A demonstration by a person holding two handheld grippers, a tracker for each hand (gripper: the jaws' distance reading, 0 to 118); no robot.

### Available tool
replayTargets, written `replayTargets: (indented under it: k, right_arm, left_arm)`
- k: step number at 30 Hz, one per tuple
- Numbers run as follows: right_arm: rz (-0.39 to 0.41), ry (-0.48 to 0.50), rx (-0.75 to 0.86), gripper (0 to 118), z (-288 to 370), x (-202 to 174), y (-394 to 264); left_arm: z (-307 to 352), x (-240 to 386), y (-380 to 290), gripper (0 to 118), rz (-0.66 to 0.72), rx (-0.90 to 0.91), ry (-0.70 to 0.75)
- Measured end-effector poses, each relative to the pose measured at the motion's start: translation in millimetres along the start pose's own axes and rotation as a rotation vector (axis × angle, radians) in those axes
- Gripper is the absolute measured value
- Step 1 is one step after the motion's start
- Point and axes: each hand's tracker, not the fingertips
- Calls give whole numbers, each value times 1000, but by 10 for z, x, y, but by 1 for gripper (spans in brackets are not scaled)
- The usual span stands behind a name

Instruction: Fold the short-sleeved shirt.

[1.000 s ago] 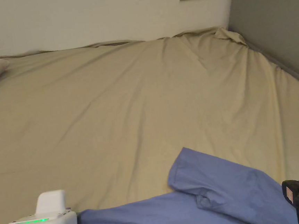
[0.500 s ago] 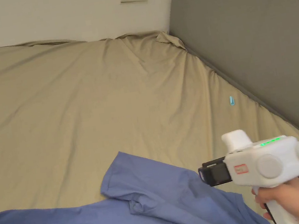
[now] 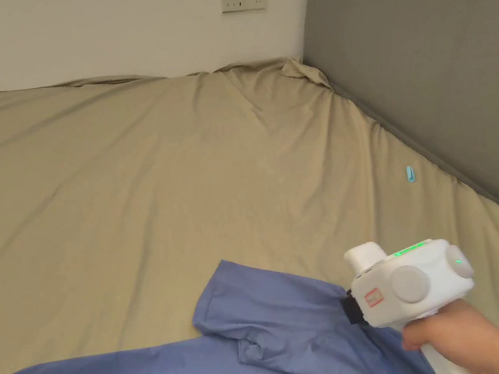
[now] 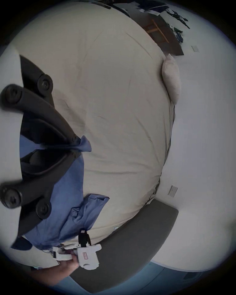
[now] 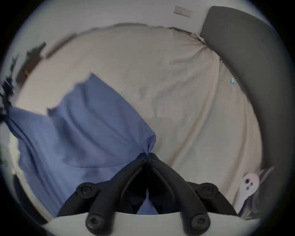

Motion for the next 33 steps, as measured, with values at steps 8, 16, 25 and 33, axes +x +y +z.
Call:
replayTargets:
  k: [8, 16, 25, 33]
  right_arm:
    - [-177, 139, 485, 2, 1763, 41, 13]
    - [40, -228, 763, 2, 3252, -538, 701]
    - [36, -286, 823, 2, 4038, -623, 1904]
    - [57, -404, 780, 2, 4288, -779, 2876]
  left_arm:
    - [571, -195, 219, 1, 199, 168, -101]
    - [1367, -408, 1280, 1, 154, 352, -59]
    - [2267, -436, 2662, 1, 120, 516, -9]
    - [2696, -281, 3587, 1, 33, 560, 125]
